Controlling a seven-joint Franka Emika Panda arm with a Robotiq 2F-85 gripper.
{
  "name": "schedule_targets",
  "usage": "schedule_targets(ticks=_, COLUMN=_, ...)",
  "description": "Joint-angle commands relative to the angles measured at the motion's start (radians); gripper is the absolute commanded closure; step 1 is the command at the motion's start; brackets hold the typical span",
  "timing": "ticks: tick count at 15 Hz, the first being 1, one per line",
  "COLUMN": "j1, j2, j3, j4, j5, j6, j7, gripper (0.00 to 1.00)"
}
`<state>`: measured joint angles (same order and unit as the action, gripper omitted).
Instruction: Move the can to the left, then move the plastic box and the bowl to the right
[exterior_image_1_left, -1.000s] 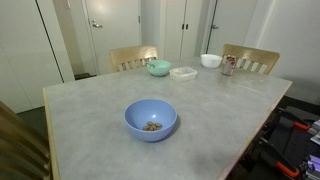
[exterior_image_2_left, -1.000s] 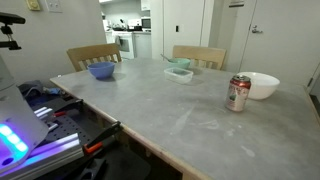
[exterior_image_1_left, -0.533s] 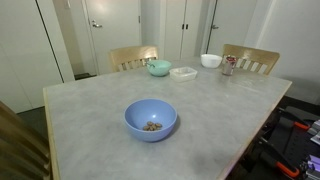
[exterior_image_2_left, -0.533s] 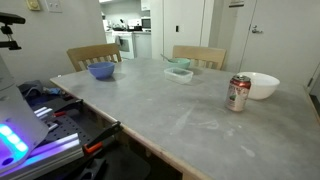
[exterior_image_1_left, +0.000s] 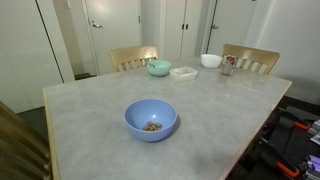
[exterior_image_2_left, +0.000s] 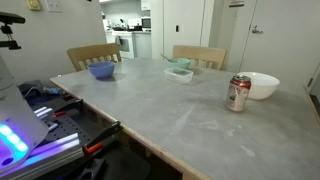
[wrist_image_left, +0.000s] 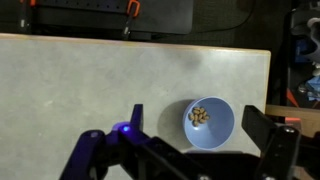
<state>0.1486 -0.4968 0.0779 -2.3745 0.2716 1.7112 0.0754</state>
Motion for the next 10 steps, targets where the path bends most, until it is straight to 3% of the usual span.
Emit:
schedule_targets(ticks=1, j1=-0.049, j2=0.110, j3=-0.056, j4=0.081, j5=-0.078, j6=-0.026, j7=-0.146, gripper=0.00)
schedule_targets(ticks=10, j1=-0.140, j2=0.335, j3=-0.208, j4=0.272, j5=-0.114, j6=-0.027, j7=-0.440, gripper=0.00)
